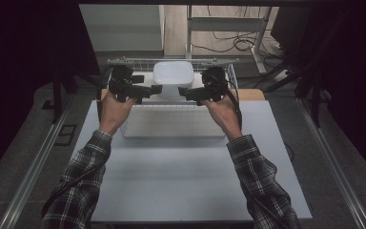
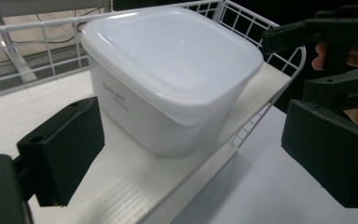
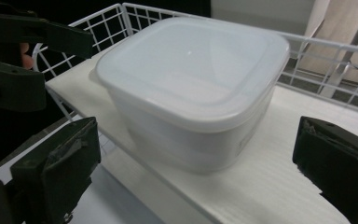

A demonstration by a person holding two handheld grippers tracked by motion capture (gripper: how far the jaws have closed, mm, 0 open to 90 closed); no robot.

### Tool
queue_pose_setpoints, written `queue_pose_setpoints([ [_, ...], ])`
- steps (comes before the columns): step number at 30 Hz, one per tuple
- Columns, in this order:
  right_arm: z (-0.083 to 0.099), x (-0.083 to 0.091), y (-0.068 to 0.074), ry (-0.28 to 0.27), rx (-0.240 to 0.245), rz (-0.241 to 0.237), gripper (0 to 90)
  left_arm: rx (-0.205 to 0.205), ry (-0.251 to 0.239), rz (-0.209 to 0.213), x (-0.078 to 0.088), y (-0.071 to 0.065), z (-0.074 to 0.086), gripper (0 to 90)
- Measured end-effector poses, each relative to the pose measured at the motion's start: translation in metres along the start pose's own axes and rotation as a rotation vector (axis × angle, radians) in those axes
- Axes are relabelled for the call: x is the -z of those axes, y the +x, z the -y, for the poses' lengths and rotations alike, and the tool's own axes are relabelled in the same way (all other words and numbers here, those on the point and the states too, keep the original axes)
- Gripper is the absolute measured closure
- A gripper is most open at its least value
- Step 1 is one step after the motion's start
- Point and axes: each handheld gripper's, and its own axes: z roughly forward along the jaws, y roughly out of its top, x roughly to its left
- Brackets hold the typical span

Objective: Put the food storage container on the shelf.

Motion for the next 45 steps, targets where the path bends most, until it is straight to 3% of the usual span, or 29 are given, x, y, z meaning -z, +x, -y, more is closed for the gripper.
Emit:
queue_pose_setpoints([
  [9, 0.018, 0.003, 0.004, 0.015, 0.02, -0.008, 0.4, -0.086, 0.021, 0.031, 0.0, -0.016, 0.023, 3.1],
  [29, 0.057, 0.021, 0.028, 0.023, 0.098, -0.061, 0.7, -0.137, 0.035, 0.053, 0.003, -0.042, 0.072, 3.1],
  [38, 0.09, 0.022, 0.035, 0.042, 0.131, -0.08, 0.2, -0.102, 0.047, 0.053, -0.001, -0.046, 0.107, 3.7],
  [45, 0.123, 0.026, 0.033, 0.038, 0.12, -0.088, 0.0, -0.066, 0.057, 0.048, -0.002, -0.043, 0.143, 3.0],
])
